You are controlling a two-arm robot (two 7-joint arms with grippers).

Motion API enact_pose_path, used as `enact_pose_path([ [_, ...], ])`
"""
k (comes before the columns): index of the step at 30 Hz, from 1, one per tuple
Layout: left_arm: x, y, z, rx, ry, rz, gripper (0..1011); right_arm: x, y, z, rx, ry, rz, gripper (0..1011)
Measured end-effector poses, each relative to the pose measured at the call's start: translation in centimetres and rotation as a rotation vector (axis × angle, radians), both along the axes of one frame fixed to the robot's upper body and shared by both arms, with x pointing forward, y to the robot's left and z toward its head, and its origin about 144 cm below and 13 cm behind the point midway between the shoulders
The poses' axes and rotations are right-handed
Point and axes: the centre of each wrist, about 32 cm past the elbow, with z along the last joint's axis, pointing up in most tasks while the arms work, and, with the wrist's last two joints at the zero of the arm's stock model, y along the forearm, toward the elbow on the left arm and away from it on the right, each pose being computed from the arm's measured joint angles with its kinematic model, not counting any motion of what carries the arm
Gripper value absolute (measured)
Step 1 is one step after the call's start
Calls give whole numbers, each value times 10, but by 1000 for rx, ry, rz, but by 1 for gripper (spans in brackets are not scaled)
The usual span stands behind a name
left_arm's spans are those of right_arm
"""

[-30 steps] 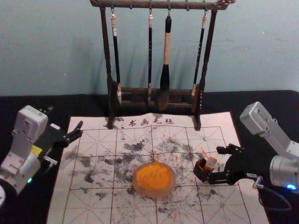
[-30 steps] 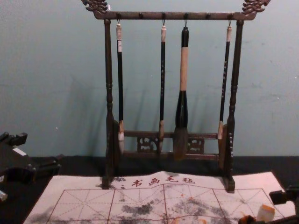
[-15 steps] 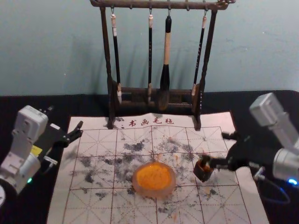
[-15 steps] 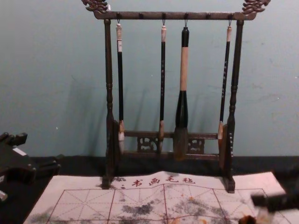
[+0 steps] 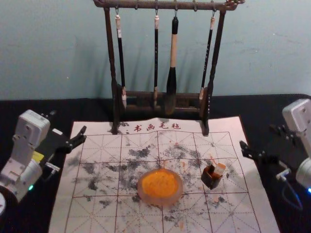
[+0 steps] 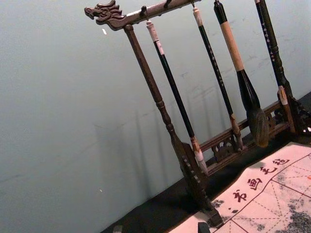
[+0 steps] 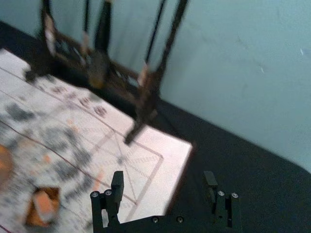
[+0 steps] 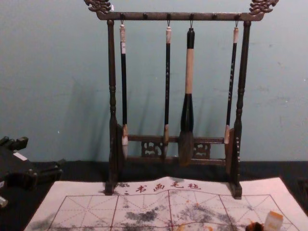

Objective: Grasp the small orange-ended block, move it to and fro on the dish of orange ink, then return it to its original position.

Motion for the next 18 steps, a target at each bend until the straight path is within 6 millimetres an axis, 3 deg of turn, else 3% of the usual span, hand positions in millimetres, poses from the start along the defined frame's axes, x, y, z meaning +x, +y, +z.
enact_pose_path([
  [8, 0, 0, 0, 0, 0, 0, 1001, -7, 3, -30, -33, 22, -76, 1003],
  [18, 0, 0, 0, 0, 0, 0, 1001, -9, 4, -36, -30, 7, -96, 1003],
])
